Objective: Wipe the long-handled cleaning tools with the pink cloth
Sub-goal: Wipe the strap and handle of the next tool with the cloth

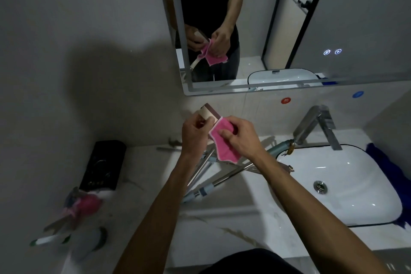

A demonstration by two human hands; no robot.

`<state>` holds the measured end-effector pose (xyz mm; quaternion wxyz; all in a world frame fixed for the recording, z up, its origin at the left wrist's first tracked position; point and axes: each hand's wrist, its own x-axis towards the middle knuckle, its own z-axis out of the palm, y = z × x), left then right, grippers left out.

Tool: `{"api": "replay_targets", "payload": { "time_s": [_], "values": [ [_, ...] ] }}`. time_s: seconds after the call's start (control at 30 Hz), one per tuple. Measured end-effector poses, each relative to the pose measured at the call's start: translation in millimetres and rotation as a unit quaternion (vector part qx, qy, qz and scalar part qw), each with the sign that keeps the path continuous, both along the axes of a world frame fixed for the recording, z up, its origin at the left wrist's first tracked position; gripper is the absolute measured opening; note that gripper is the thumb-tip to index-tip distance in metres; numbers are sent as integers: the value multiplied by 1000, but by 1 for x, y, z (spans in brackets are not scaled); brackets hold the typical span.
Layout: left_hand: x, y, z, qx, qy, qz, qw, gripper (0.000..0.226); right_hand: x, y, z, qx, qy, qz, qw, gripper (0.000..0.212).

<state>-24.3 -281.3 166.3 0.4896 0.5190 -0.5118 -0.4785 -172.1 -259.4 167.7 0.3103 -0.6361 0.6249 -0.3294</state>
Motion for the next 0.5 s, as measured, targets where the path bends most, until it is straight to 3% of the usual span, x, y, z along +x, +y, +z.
{"api": "replay_targets", "payload": {
  "time_s": [0.2,0.5],
  "values": [
    [24,-5,-8,83,119,41,989,14,-10,12,-10,65,39,0,997,25],
    [-2,10,-13,104,103,7,989,10,3,9,5,-12,48,-47,998,14]
  ]
}}
